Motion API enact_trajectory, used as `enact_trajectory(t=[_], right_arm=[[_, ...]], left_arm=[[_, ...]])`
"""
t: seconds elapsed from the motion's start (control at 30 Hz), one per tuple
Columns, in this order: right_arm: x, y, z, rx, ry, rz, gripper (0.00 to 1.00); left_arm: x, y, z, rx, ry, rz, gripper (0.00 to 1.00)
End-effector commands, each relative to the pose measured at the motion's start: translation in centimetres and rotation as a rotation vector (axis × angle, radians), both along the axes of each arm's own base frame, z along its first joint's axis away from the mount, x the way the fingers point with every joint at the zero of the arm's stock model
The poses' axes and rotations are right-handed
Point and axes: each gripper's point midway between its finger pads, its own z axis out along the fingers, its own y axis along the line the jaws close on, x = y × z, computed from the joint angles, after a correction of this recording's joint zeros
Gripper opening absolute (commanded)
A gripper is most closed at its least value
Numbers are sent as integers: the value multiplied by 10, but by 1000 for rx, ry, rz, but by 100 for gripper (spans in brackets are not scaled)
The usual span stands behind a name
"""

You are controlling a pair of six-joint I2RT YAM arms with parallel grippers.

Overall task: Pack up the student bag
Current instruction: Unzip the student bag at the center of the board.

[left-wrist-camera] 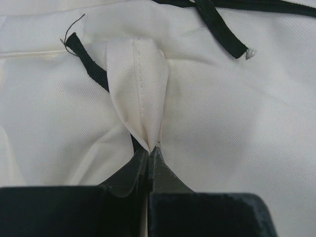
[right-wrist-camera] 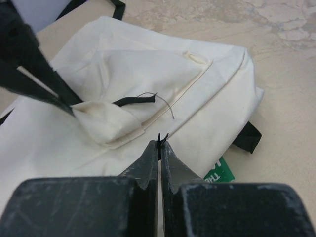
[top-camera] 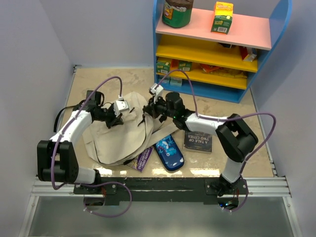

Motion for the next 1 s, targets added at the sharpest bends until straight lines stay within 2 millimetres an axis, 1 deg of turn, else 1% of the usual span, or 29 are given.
enact_trajectory(t=[0.0, 0.03, 0.07, 0.1, 0.13, 0.17, 0.2, 0.27, 0.33, 0.4, 0.43, 0.47, 0.5, 0.53, 0.57, 0.67, 0.73, 0.77, 0.8, 0.9, 0.97], right_arm=[[37, 11, 31, 41, -55, -70, 11], [40, 11, 26, 31, -44, -81, 17], [44, 12, 30, 34, -46, -94, 24], [49, 10, 27, 23, -45, -119, 37], [50, 7, 25, 13, -36, -136, 44], [52, 4, 24, 4, -34, -155, 59], [54, 1, 24, -3, -34, -181, 62], [51, -9, 27, -2, -41, -208, 66], [46, -18, 36, 4, -54, -228, 67], [40, -23, 44, 6, -74, -224, 66], [33, -26, 38, -7, -75, -209, 65], [29, -30, 49, 5, -92, -212, 65], [29, -34, 49, -5, -98, -221, 66], [25, -39, 44, -22, -91, -227, 66], [26, -44, 48, -24, -98, -254, 68], [32, -54, 47, -39, -81, -318, 69], [27, -50, 50, -43, -90, -273, 67], [23, -48, 54, -28, -104, -243, 61], [8, -39, 65, 2, -130, -147, 59], [-23, -24, 67, 20, -179, 34, 56], [-32, -21, 56, -44, -191, 97, 55]], left_arm=[[-5, -3, 15, -14, -74, -50, 0], [-6, -3, 16, -15, -75, -52, 0], [-6, -2, 15, -12, -72, -54, 0], [-6, -2, 15, -11, -72, -56, 0], [-6, -2, 15, -10, -72, -57, 0], [-7, -2, 15, -9, -72, -57, 0], [-7, -2, 14, -10, -67, -57, 0], [-7, -3, 13, -12, -62, -57, 0], [-6, -3, 12, -15, -56, -53, 0], [-5, -3, 12, -19, -53, -52, 0], [-4, -4, 14, -20, -54, -51, 0], [-4, -4, 14, -20, -56, -52, 0], [-4, -4, 14, -22, -55, -50, 0], [-3, -4, 15, -21, -55, -49, 0], [-3, -4, 14, -21, -53, -48, 0], [-4, -5, 14, -29, -48, -48, 0], [-4, -5, 15, -29, -47, -47, 0], [-4, -4, 15, -28, -46, -45, 0], [-4, -4, 15, -25, -44, -44, 0], [-4, -3, 16, -21, -48, -45, 0], [-3, -4, 18, -22, -51, -46, 0]])
